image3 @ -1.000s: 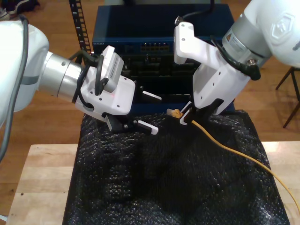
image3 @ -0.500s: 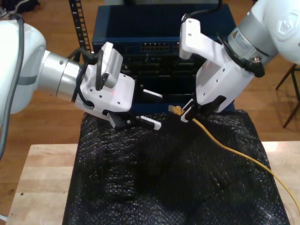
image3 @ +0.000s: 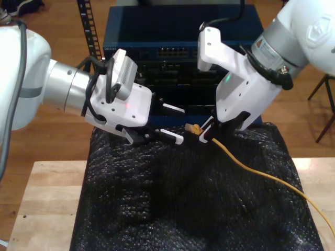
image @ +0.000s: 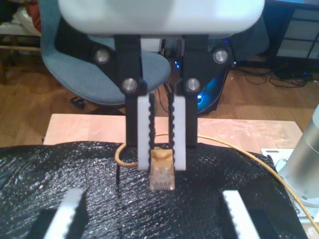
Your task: Grab the cable and plug it in
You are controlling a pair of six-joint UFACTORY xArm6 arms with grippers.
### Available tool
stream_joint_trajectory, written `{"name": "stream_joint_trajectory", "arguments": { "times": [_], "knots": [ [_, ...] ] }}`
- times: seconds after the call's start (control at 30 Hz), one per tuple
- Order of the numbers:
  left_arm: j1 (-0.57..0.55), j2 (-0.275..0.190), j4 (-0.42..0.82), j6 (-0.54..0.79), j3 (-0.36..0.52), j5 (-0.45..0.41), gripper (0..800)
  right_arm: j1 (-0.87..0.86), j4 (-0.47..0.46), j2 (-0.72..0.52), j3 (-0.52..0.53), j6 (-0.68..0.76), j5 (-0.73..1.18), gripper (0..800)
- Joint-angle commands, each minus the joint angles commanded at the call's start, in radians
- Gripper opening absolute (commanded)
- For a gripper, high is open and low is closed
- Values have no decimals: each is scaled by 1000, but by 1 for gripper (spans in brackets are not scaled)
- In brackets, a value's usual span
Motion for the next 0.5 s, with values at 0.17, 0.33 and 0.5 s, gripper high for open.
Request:
{"name": "stream_joint_trajectory", "arguments": {
  "times": [0.17,0.33,0.5],
  "knots": [
    [0,0,0,21,0,11,569,2,0,2,2,0,0,4],
    [-2,0,0,29,2,41,548,2,0,2,0,0,0,4],
    [-3,0,-2,29,8,41,475,2,0,2,2,0,-2,4]
  ]
}}
